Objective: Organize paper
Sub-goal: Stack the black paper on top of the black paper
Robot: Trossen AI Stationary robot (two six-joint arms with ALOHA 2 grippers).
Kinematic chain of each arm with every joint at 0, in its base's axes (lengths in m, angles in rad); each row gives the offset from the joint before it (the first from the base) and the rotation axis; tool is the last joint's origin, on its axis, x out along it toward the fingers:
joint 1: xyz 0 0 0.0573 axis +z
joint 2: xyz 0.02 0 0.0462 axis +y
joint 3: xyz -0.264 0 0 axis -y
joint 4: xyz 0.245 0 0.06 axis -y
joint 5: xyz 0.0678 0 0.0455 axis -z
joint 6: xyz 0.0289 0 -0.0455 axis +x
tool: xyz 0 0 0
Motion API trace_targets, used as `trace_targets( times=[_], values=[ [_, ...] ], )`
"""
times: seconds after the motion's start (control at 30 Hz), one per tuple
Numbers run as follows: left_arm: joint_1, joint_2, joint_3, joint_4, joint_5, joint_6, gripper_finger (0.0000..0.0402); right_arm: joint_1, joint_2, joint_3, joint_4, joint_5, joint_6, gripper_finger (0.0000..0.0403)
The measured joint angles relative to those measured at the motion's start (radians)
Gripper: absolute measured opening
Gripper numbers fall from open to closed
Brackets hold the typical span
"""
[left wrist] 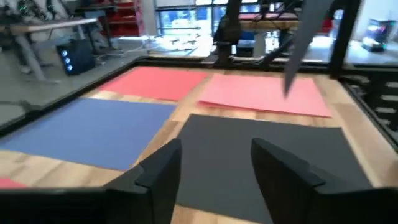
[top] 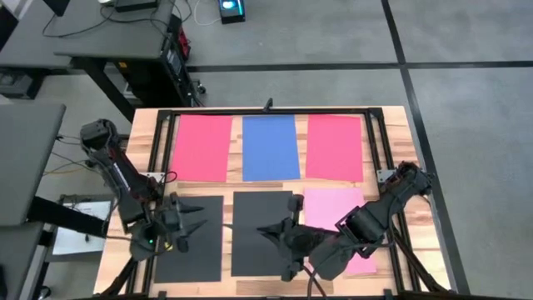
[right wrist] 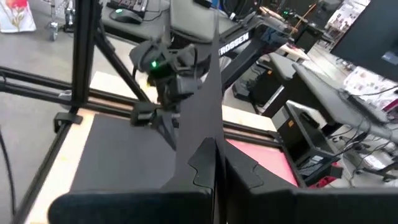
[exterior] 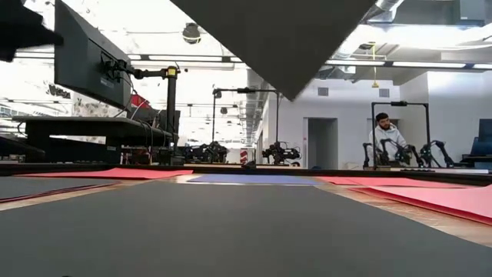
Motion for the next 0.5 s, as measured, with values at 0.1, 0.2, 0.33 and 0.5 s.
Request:
trace_targets(
  times=[0.1, 0.2, 0.33, 0.5],
  values=[
    [0.061, 0.022, -0.059, 0.27, 0.143, 0.141, 0.0186, -0.013, -0.002, 0.0, -0.005, -0.026, -0.018, 0.0],
    [0.125, 0.069, -0.116, 0.689, 0.291, 0.437, 0.0187, -0.027, -0.003, 0.0, 0.002, -0.052, -0.02, 0.0],
    [0.244, 0.142, -0.177, 1.12, 0.526, 0.713, 0.0187, -0.035, -0.004, 0.0, 0.003, -0.069, -0.036, 0.0],
    [0.381, 0.216, -0.214, 1.251, 0.704, 0.7, 0.0187, -0.019, -0.008, 0.0, 0.004, -0.08, -0.042, 0.0]
  ],
)
